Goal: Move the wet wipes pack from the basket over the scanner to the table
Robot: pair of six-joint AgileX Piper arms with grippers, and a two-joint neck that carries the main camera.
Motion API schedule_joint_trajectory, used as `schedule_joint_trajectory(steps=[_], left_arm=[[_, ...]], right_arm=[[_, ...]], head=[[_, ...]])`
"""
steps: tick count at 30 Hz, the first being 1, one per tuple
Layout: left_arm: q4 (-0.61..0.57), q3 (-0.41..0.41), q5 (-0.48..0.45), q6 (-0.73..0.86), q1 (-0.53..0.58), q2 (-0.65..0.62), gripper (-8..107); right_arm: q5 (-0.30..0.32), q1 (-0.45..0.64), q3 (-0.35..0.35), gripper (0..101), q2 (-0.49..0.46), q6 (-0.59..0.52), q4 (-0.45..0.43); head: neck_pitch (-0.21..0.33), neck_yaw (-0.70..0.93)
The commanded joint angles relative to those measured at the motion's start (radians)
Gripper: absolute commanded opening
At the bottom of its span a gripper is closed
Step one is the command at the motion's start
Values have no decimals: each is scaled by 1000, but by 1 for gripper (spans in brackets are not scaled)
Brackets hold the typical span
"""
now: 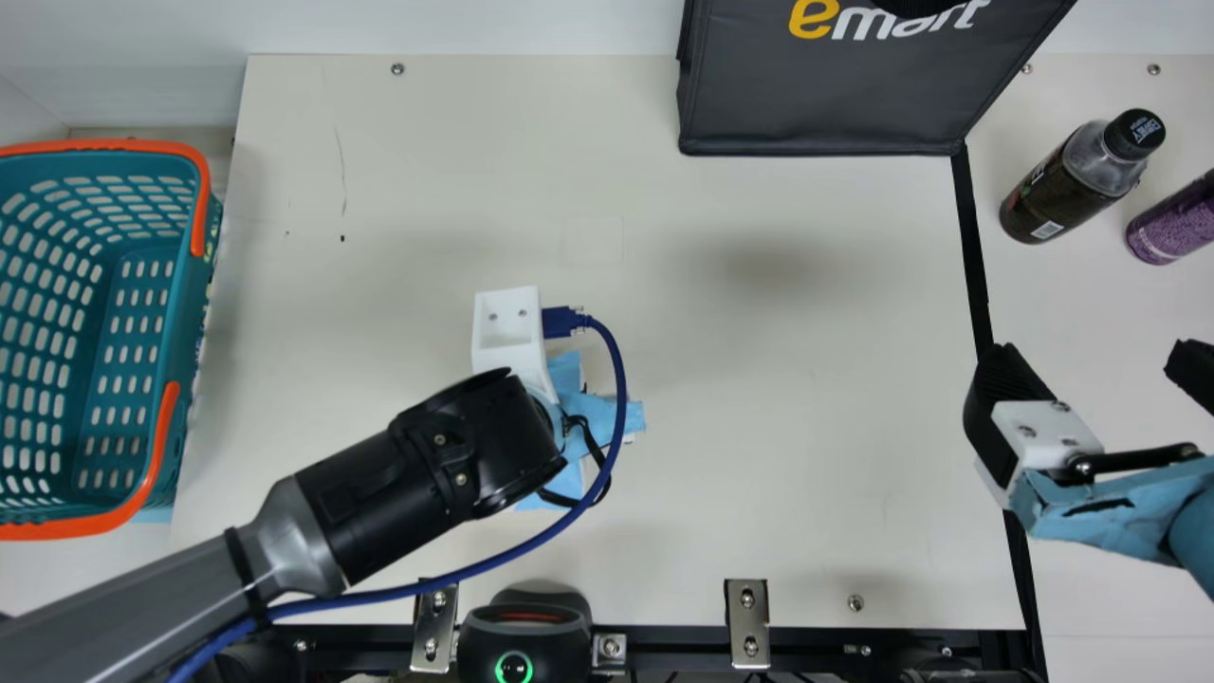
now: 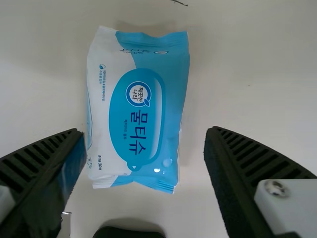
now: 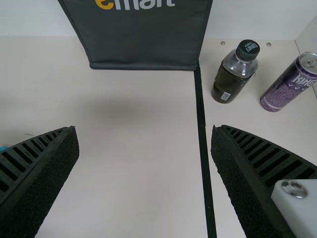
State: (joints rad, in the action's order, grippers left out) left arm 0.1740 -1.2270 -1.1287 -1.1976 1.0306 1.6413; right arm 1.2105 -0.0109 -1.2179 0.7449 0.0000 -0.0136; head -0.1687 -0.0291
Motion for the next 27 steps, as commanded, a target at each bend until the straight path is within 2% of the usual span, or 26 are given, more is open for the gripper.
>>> schedule_joint_trajectory(steps=[1,3,13,27], left_arm=[[-1,0,-2,1,-1,2,85],[-1,2,-2,1,-2,5,90],[-1,34,26,-20,-8,32,90],[-10,127,136,-29,-27,62,90]], right_arm=[[0,0,0,95,0,0,0],[0,0,0,95,0,0,0],[0,0,0,95,0,0,0],[0,0,0,95,0,0,0]], head=[[30,2],[30,2],[30,2],[30,2]])
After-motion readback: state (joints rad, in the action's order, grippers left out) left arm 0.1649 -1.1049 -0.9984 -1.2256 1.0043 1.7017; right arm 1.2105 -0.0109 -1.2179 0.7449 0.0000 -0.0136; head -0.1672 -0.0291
